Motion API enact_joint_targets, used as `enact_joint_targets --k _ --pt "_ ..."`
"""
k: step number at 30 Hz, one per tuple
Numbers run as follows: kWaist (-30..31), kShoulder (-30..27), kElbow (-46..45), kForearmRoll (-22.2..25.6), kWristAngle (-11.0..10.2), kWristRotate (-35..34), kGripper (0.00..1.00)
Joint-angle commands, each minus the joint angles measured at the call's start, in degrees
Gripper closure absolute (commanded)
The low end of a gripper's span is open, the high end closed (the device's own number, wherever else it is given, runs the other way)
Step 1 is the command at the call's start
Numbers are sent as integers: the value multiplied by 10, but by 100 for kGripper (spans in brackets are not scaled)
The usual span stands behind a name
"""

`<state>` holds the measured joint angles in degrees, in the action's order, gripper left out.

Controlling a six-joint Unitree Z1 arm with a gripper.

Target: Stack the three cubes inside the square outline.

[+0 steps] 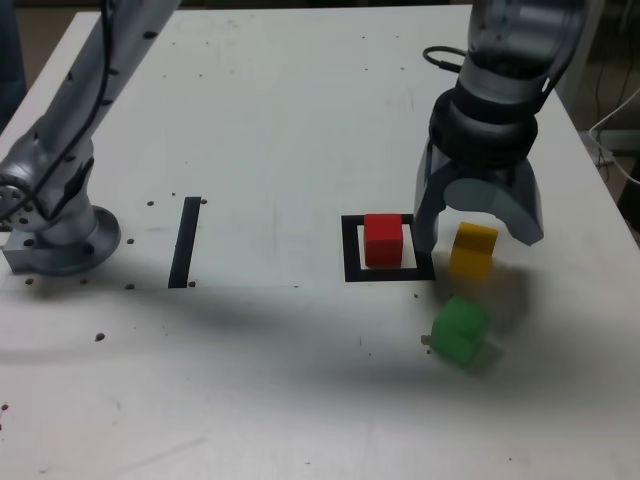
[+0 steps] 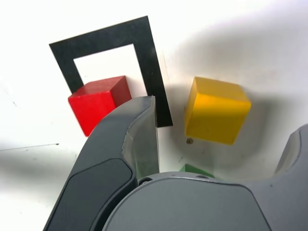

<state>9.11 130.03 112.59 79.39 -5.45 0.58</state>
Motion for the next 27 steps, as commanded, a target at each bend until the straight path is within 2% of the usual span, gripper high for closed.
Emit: enact_joint_targets --k 1,9,20,27 --pt "-2 9 6 -5 2 6 8" --pt "-11 27 10 -20 2 22 10" --pt "-19 32 7 -19 -8 25 20" --pt "-19 35 2 -23 -8 24 34"
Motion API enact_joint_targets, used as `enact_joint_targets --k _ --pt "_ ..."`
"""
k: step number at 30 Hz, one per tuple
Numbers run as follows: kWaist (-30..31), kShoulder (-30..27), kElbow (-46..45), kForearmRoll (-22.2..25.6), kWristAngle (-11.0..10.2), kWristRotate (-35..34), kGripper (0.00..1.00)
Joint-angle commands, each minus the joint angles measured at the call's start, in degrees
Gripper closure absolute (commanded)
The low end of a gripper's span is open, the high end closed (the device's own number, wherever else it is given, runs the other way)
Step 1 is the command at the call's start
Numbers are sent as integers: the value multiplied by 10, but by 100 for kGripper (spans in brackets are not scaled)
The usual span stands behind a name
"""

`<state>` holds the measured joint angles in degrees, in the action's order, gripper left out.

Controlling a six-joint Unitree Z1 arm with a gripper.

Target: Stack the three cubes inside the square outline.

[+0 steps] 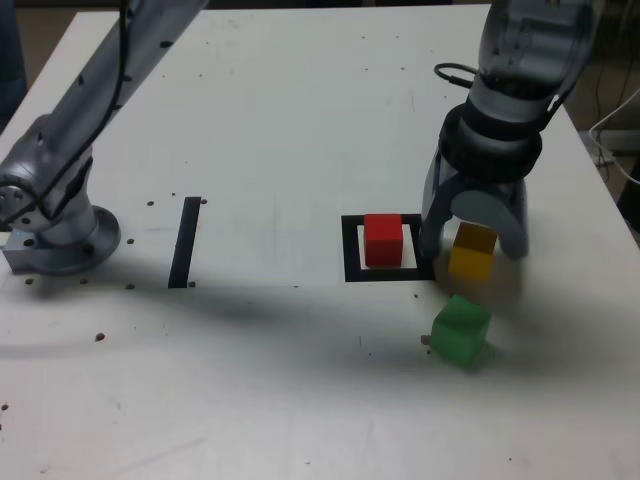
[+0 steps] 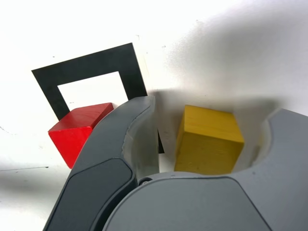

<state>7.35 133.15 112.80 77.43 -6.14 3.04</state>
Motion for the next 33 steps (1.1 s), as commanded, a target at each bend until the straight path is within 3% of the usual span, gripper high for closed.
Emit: enact_joint_targets --k 1,7,15,23,33 --pt "-1 4 0 -5 -2 -1 36" --pt "-1 4 -1 -13 -4 -1 47" --pt "-1 1 -1 -15 -5 -1 68" --pt "0 -3 3 -15 -5 -1 82" --pt "8 -39 8 -3 -11 0 83"
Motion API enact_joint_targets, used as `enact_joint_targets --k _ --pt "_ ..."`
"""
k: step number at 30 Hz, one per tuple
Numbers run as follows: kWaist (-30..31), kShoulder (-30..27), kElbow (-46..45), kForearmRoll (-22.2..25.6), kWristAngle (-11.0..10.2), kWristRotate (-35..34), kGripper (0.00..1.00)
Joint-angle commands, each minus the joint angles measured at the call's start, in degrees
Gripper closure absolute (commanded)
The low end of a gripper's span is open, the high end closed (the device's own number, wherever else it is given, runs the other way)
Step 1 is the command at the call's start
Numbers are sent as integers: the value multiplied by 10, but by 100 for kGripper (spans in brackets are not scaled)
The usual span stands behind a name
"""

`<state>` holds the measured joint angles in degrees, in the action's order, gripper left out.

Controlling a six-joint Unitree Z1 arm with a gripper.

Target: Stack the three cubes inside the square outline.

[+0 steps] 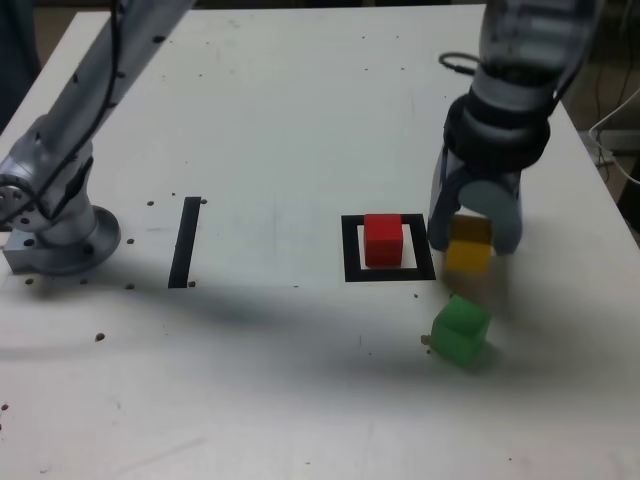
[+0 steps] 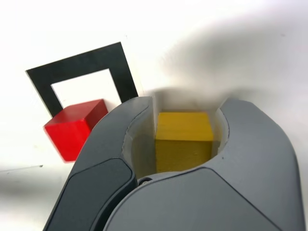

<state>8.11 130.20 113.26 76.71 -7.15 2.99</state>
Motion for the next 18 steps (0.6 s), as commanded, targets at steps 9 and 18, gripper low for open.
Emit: enact_joint_targets --k 9,18 --pt "-5 -83 -25 34 -12 0 83" --pt "-29 -141 -99 37 -19 -31 83"
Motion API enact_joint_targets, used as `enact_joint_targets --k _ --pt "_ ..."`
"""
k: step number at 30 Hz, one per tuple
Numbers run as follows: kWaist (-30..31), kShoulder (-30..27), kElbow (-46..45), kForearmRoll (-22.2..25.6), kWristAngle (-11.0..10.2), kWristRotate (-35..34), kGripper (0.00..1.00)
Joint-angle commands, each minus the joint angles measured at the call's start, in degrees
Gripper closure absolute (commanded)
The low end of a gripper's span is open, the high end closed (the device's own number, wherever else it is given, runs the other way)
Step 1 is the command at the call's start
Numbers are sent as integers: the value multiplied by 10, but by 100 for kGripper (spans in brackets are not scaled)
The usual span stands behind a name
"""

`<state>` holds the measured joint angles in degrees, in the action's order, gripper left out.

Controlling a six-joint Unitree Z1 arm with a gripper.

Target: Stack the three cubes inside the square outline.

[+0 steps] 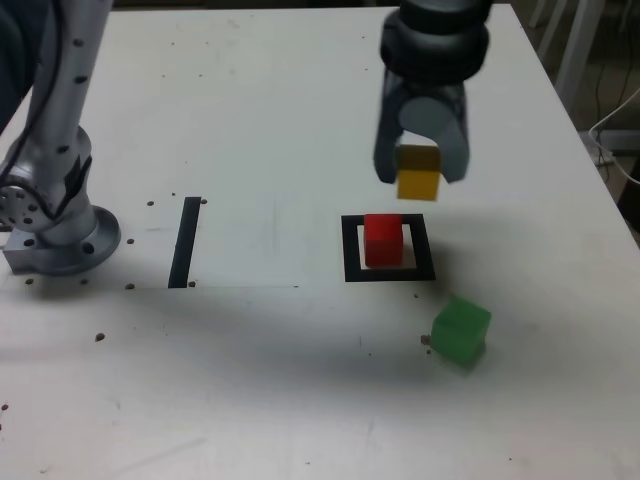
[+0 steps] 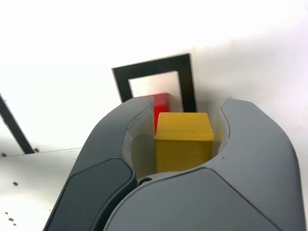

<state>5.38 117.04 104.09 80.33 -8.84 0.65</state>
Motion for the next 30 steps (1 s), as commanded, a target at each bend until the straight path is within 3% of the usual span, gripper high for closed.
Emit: enact_joint_targets --k 1,12,30 --pt "-2 -13 -12 1 -4 -15 83" --pt "-2 -28 -61 -6 8 -94 83" --pt "12 -33 -119 -64 32 -98 83"
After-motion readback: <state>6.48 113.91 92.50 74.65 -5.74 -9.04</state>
